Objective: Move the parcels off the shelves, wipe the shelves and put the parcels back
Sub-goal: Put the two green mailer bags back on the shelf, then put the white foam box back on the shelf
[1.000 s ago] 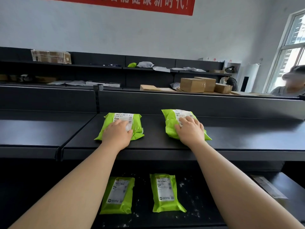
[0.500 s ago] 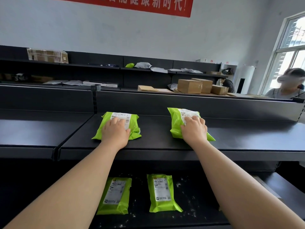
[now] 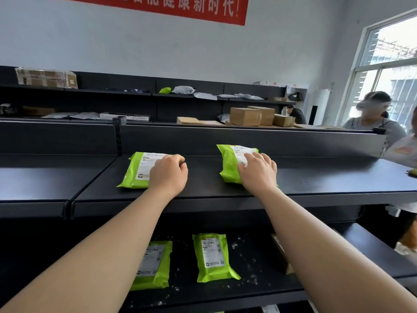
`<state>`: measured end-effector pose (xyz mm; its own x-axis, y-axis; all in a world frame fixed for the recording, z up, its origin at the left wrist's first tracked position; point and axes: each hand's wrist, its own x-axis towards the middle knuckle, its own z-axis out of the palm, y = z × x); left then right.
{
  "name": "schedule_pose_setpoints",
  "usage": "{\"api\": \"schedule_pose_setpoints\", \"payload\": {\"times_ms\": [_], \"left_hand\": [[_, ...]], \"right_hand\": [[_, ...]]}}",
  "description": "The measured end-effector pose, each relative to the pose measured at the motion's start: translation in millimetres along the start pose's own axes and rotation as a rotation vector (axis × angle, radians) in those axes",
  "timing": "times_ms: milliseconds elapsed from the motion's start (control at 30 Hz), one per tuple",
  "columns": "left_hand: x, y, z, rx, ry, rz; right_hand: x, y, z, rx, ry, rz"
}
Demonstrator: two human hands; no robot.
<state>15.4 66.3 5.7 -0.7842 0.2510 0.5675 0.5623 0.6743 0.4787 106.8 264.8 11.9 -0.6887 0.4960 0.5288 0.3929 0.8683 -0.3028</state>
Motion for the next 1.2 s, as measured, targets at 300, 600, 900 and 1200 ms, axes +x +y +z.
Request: {"api": "schedule_pose_setpoints", "payload": {"times_ms": [300,600,900,1200], "left_hand": [[-44,86,32,-0.285,-0.124,0.167],[-111,193,89,-0.407,-0.327,0.287],[-219,351,151,-0.542,-0.577,0.451],[-350,516,202,-0.666,-0.773,0.564]], "right_hand": [[-53,57,-40,0.095,0.081,0.128],[-135,174,-105,0.076,0.079,0.390],[-242,326,-198,0.023,0.142,0.665],[-351,470,-292,-0.065,0.209,0.877]]}}
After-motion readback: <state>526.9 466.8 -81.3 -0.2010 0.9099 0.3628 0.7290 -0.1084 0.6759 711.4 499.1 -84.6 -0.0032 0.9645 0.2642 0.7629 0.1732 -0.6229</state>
